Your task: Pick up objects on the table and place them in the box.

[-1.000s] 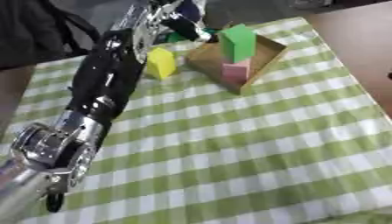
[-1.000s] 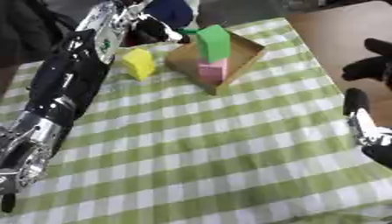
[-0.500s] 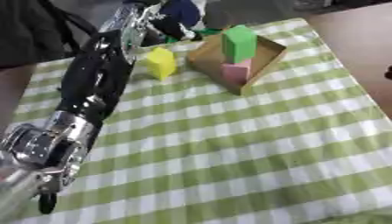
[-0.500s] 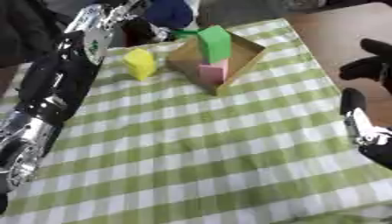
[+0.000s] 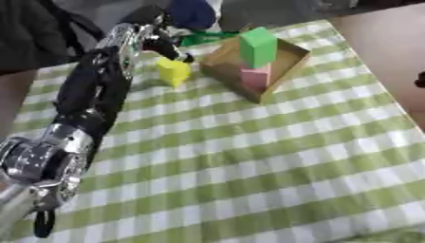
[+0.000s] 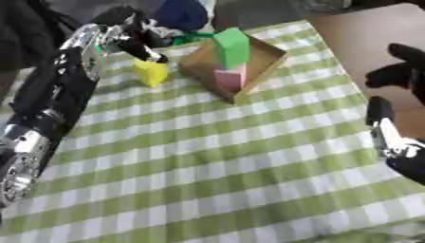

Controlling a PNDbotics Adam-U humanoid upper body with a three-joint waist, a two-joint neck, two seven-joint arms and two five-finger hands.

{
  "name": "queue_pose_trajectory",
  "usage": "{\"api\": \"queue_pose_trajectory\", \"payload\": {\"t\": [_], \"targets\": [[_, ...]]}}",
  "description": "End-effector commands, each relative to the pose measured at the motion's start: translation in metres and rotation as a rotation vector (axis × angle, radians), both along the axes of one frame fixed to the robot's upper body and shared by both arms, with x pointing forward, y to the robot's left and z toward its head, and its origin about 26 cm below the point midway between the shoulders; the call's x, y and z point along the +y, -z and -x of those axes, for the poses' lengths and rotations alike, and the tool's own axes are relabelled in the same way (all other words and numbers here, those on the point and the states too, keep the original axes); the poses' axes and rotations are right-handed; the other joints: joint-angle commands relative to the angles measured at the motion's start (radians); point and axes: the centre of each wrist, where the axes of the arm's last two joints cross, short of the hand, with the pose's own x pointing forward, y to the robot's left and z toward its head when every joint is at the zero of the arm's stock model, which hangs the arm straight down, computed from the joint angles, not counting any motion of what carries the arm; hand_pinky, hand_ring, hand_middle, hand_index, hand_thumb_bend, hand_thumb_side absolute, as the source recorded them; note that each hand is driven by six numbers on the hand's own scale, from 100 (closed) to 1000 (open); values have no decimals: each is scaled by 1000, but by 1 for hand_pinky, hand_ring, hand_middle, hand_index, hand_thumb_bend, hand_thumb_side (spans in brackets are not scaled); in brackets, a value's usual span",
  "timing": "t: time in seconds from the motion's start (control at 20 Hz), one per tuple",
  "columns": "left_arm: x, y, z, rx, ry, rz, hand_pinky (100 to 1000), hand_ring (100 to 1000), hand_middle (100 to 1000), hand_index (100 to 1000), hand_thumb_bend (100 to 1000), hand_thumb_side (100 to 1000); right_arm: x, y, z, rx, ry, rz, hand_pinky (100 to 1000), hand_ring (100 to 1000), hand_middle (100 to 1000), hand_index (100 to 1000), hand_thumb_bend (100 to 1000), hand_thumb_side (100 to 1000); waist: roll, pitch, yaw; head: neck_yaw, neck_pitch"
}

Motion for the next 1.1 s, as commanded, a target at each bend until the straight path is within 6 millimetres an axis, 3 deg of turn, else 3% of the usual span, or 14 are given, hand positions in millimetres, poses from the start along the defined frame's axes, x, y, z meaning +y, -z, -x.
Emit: {"api": "queue_pose_trajectory", "payload": {"t": [0.05, 0.5, 1.1], "targets": [[11, -18, 0, -28, -55, 11, 704, 613, 642, 839, 785, 481, -2, -6, 0, -26, 5, 5, 844, 723, 685, 946, 100, 444, -13, -15, 2, 0, -8], [13, -2, 0, -11, -119, 47, 684, 598, 624, 835, 767, 478, -1, -7, 0, -30, 4, 4, 844, 724, 684, 946, 100, 446, -15, -4, 0, 0, -10], [11, 20, 0, 37, -124, 85, 671, 577, 600, 829, 655, 415, 0, -8, 0, -35, 4, 4, 845, 724, 684, 946, 100, 456, -14, 12, -1, -1, -12]]}}
